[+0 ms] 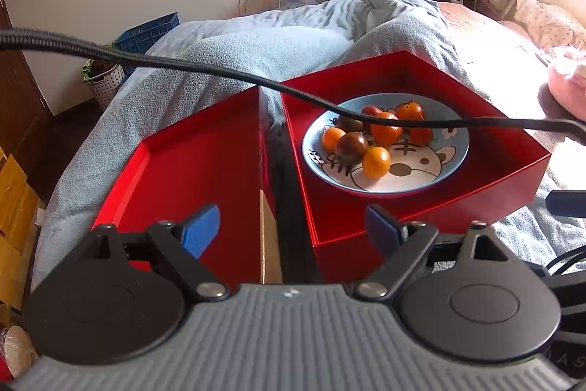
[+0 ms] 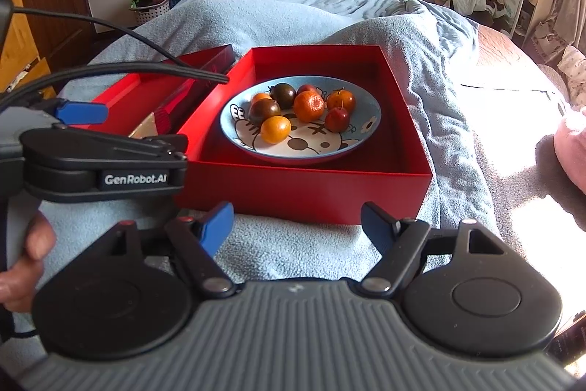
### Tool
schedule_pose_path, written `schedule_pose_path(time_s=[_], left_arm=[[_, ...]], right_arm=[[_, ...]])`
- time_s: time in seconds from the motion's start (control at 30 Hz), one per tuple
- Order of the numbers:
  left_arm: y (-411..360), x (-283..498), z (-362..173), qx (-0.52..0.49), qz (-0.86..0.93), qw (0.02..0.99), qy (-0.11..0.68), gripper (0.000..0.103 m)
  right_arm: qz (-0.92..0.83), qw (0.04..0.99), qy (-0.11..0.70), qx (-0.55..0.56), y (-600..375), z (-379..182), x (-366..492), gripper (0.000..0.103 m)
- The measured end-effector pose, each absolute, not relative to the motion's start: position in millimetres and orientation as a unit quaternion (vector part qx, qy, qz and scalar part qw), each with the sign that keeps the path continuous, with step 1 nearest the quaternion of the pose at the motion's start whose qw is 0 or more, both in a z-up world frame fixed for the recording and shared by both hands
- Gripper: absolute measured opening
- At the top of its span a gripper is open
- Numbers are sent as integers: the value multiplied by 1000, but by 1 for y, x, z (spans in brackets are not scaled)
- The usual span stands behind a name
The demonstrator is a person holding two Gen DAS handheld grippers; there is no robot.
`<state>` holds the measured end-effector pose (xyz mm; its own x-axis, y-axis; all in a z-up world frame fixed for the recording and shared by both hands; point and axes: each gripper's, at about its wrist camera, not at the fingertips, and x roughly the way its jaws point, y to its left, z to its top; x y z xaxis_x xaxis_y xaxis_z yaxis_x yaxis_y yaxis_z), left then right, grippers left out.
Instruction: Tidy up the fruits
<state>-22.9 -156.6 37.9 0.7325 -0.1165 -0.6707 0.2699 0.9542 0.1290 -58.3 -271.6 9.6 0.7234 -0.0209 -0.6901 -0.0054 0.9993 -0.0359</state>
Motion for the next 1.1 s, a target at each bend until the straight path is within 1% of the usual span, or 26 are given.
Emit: schedule_pose_path(time_s=[1.1], left_arm=[[-157,-23,36,113,-105,922,355,89]], right_arm=[[-1,928,373,-18,-272,8,-57,79]])
